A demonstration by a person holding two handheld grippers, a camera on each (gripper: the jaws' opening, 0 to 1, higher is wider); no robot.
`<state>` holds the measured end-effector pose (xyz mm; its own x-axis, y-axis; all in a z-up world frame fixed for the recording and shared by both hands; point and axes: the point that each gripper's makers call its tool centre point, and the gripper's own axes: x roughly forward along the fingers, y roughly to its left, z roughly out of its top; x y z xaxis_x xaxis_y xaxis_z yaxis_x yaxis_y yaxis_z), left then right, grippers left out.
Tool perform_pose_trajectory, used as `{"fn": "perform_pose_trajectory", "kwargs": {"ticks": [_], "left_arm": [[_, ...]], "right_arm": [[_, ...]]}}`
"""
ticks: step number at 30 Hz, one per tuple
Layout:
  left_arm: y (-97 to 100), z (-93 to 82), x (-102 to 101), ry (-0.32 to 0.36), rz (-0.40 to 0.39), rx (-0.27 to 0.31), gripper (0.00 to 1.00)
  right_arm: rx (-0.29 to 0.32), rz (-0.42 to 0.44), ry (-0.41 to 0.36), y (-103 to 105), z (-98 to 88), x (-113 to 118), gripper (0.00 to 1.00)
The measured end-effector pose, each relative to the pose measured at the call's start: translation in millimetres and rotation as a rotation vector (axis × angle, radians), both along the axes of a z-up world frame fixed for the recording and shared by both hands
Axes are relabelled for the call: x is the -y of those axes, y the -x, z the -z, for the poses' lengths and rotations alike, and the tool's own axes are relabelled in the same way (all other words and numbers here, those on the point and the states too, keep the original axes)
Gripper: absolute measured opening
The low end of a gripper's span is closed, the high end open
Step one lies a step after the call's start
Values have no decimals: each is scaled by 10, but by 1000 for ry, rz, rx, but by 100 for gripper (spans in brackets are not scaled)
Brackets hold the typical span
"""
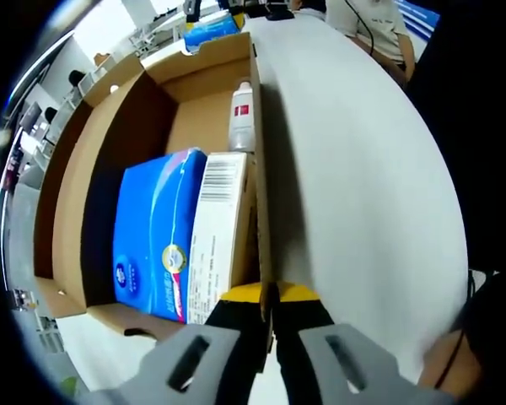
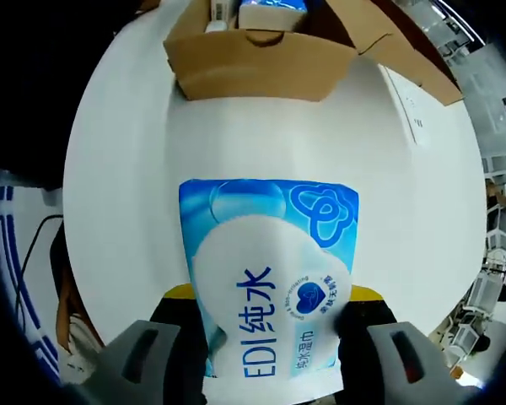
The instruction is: Operate the shoe box by opening the lid, removing the specified soft item, and placing it in the target area until the item is outside and the box remains undamaged.
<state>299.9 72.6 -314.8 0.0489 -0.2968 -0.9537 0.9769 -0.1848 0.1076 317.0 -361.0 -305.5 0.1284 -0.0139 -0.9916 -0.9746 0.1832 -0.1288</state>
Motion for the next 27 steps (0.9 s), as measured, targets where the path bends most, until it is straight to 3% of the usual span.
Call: {"fn": "perform_pose_trajectory", "kwargs": {"ticks": [27], "left_arm": [[0,21,-8,-15,-2,6,3]], "right_arm": [[-27,-81,17,18,137,51,62]]}}
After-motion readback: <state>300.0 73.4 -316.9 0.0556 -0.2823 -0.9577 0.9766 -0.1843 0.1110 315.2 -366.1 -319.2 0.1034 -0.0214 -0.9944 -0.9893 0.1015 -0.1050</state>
